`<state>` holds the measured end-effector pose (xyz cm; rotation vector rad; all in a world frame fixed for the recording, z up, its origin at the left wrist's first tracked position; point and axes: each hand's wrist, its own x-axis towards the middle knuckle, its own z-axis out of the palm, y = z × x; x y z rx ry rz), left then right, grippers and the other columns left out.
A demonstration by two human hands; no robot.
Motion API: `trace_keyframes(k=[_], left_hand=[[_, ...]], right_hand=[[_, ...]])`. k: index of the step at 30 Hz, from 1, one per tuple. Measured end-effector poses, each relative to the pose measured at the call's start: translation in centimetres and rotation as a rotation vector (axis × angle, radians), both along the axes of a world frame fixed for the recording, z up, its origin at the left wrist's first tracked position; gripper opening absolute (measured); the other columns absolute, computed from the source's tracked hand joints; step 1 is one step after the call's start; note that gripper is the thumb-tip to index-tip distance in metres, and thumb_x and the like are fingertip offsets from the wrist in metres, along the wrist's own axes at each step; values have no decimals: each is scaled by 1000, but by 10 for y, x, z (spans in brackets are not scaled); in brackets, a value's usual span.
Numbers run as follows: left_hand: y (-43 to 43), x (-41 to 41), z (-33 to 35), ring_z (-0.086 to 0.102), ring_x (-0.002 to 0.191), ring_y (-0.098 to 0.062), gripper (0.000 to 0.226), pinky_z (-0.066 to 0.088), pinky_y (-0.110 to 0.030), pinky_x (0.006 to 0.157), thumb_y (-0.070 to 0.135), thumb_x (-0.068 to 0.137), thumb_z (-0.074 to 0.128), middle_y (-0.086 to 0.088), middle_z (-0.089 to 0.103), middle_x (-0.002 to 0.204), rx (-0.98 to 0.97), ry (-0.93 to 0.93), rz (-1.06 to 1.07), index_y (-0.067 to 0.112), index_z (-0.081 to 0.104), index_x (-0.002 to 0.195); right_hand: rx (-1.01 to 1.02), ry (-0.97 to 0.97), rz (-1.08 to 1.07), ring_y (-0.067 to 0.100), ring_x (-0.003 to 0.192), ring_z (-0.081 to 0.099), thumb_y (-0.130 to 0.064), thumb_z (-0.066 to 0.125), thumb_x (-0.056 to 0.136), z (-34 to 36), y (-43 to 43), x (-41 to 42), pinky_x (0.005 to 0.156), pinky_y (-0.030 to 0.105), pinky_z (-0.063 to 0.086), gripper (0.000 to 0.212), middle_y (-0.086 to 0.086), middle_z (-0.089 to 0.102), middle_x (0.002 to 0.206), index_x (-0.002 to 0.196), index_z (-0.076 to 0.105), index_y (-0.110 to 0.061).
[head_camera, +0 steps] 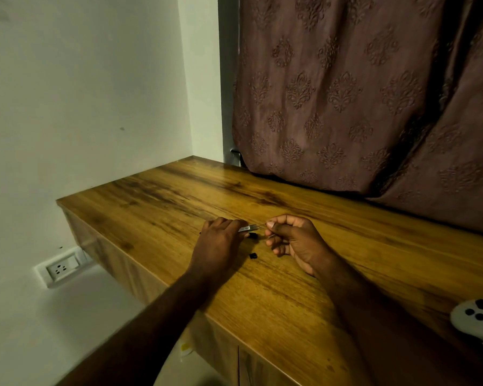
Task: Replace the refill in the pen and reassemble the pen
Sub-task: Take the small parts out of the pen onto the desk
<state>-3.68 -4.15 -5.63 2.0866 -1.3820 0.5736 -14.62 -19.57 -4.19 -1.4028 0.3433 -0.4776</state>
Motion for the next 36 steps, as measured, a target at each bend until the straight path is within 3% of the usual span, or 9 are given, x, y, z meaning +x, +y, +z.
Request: trace_keyframes(k=[15,23,29,36], left_hand=[[1,-2,0,60,89,-24,43,45,-40,78,42,89,36,-1,71,100,-24,39,-18,16,65,108],[4,-8,4,60,83,-24,42,43,-38,74,40,89,39,-3,70,94,-101,38,-38,14,66,107],[2,-2,1,57,100,-24,60,41,-39,84,48,87,28,-3,68,113,12,64,-6,15,59,127],[0,5,-5,55,96,-17,41,38,-34,81,37,95,33,3,68,109,-3,73,26,22,60,121]], right_hand=[[-88,-29,-67,15,54,61,-15,61,93,-2,1,2,45,24,44,11,6,68,72,94,62,-4],[5,-52,-89,15,56,61,-9,63,90,1,-4,-1,50,25,40,8,7,70,77,95,66,-4],[52,-53,-122,15,53,60,-15,60,93,5,-5,-3,49,25,39,7,5,68,70,89,61,-9],[83,-57,-218,19,51,59,-20,46,99,7,-7,0,42,24,41,11,10,64,69,98,51,-10]])
